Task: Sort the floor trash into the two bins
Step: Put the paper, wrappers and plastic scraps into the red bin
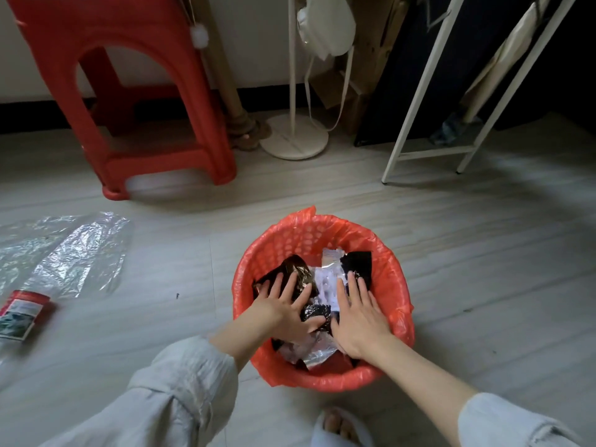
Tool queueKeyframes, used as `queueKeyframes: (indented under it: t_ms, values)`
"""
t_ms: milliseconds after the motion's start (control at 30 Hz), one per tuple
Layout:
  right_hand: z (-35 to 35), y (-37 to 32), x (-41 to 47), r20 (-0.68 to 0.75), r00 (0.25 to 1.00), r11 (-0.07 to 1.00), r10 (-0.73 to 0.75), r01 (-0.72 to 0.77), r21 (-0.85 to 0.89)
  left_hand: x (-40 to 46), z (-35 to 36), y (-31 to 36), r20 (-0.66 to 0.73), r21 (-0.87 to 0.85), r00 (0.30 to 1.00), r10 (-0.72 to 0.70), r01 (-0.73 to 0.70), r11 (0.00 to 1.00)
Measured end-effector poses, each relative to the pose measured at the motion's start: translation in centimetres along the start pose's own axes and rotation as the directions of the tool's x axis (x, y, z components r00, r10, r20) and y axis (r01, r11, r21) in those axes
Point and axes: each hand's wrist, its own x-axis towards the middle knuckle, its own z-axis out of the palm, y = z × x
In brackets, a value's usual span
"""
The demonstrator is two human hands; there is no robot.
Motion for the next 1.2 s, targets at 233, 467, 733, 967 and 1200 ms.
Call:
queueKeyframes:
  t_ms: [233,467,733,967,1200]
  values:
    - [2.9,0.6,4.7,0.205,0.979,0.967,-0.013,0.064,-0.246,4.0,2.7,0.8,0.137,0.079,0.983,-0.125,0.115,0.99]
    - [3.3,0.8,6.6,0.273,0.961,0.876,-0.041,0.166,-0.453,5.6,3.4,0.7,0.213,0.116,0.97,-0.116,0.093,0.989]
    - [-0.8,1.6,2.4,0.2,0.96,0.961,-0.194,0.227,-0.156,2.9,2.3,0.4,0.113,0.022,0.993,-0.042,0.04,0.999]
    - [-4.4,0.5,0.3,0.126,0.96,0.965,-0.249,0.258,-0.057,-1.0,0.5,0.1,-0.106,-0.093,0.994,0.006,-0.016,0.996]
    - [-9.3,-1.8,-3.9,0.049,0.971,0.971,-0.235,0.237,-0.03,-5.9,-2.2,-1.0,-0.275,-0.167,0.959,0.064,-0.114,0.979]
